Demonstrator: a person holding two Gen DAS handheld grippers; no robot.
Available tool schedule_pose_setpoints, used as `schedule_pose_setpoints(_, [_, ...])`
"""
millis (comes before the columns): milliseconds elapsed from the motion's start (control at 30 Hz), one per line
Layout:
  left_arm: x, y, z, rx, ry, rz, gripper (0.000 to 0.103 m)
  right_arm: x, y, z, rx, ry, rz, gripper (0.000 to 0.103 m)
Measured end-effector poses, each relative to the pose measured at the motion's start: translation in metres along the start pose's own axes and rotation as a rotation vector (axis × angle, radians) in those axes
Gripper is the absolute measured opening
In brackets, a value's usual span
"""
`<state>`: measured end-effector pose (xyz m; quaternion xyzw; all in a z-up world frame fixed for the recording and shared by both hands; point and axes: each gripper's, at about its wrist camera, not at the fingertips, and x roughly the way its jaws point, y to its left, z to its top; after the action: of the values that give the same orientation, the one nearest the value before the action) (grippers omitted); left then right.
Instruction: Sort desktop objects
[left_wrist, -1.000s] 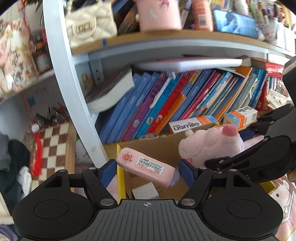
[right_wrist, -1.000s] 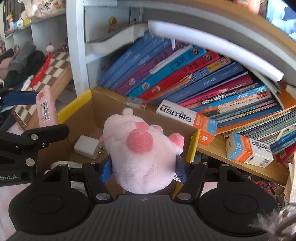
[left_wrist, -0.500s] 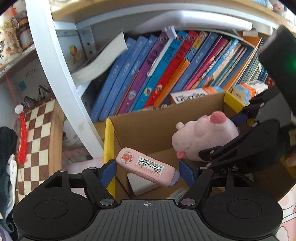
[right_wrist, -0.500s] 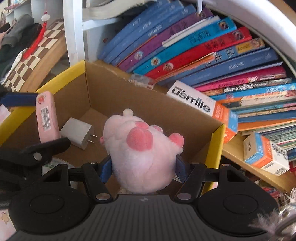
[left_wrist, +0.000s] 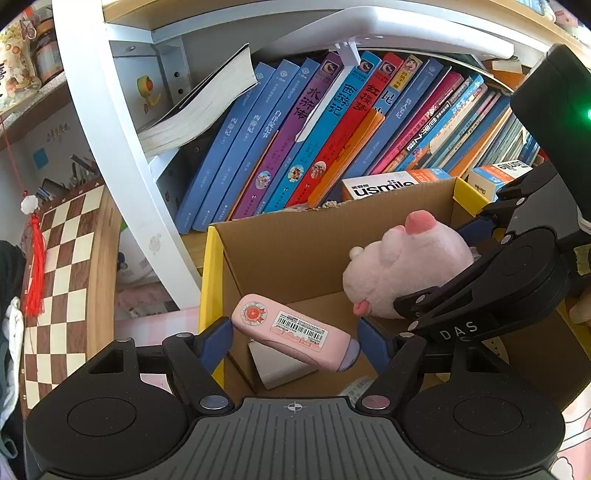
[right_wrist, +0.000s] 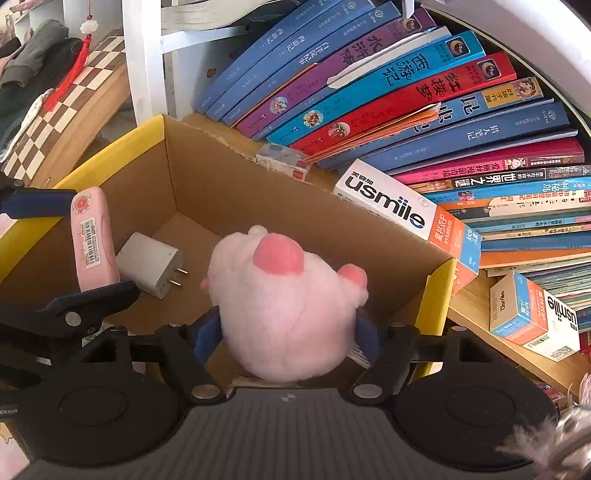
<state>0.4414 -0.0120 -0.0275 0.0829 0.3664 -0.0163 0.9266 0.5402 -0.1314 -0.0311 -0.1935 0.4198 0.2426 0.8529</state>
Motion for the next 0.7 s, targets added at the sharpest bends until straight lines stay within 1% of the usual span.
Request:
schedule_pose_setpoints(33, [-0.002, 0.0, 0.0, -0.002, 0.0, -0.003, 0.078, 0.0, -0.001, 0.0, 0.006, -0.003, 0.001, 0.077])
schedule_pose_setpoints(67, [-0.005, -0.001, -0.001, 0.001, -0.008, -0.004, 0.083, -0.001, -0.001, 0.0, 0.013, -0.006, 0.003, 0.081])
schedule_pose_setpoints(167, [-0.014, -0.004, -0.001, 0.019, -0.042, -0.001, 0.089, -0.003, -0.004, 0.0, 0.035, -0.018, 0.011, 0.085])
schedule_pose_setpoints(300, [-0.026, -0.006, 0.001, 0.044, -0.079, 0.016, 0.09, -0.007, -0.004, 0.0, 0.06, -0.013, 0.026, 0.085])
schedule_pose_setpoints(467, [-0.038, -0.002, 0.002, 0.022, -0.103, 0.012, 0.093, -0.019, -0.003, -0.002, 0.084, -0.032, 0.035, 0.085])
schedule_pose_setpoints(700, [-0.062, 0.002, -0.004, 0.001, -0.143, 0.029, 0.093, -0.049, 0.002, -0.007, 0.102, -0.082, 0.036, 0.087])
